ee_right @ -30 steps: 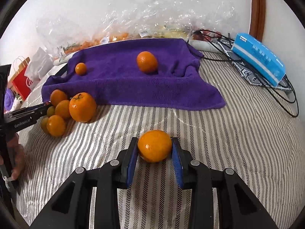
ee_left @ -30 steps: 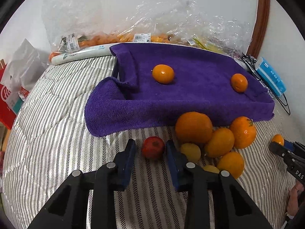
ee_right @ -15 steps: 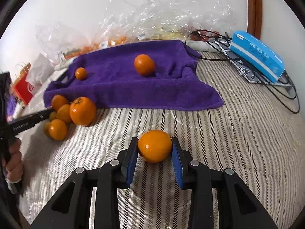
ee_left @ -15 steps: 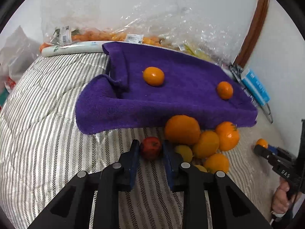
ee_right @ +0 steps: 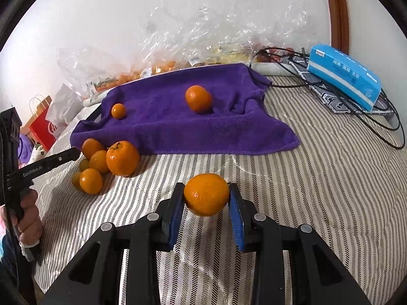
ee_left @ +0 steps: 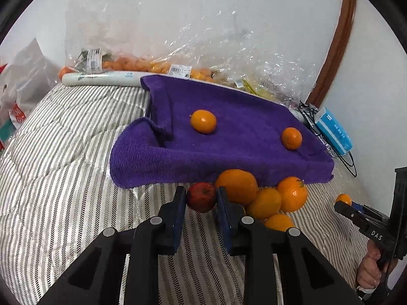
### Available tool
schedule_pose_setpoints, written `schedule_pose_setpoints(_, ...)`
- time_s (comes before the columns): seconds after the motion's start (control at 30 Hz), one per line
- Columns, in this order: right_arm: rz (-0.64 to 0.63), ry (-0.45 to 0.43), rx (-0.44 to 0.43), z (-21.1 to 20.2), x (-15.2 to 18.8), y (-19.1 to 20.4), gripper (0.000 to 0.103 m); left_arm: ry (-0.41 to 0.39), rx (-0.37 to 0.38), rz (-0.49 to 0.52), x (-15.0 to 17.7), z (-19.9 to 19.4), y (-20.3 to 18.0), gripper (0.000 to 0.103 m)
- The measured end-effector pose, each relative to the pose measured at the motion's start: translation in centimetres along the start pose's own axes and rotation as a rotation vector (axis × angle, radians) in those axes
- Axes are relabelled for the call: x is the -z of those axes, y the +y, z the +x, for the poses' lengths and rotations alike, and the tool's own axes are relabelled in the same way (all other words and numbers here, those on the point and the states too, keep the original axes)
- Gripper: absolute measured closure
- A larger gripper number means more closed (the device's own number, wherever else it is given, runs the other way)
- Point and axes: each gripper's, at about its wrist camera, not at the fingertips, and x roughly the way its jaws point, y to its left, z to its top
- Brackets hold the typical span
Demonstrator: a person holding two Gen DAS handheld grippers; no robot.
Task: Organize fruits
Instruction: 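Lift and carry the orange in the right tool over the towel while the left tool carries the red fruit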
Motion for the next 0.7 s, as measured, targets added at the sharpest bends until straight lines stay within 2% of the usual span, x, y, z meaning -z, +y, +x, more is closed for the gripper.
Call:
schedule_pose_setpoints(0.23, -0.020, -0.020, 0.029, -0.3, 0.0, 0.6, 0.069, -0.022, -0.013, 0.017, -0.2, -0.6, -0.5, 0.079)
schedule_pose_setpoints(0.37, -0.016, -0.030, -0.005, -0.8, -0.6, 1.2, 0.069, -0.038, -0.005, -0.003, -0.5, -1.5, -0.5, 0.079)
schedule_pose_setpoints(0.6, -0.085, -0.090, 0.006, -2.7, -3.6, 3.3, 0.069, -0.063, 0.028, -0.008, -2.2, -3.5, -1.6, 0.079)
schedule_pose_setpoints(0.7, -0.087, -0.106, -0.018, -2.8, -4.7, 3.5, 0.069, -0.065, 0.015, -0.006, -3.0, -3.7, -2.3, 0.079)
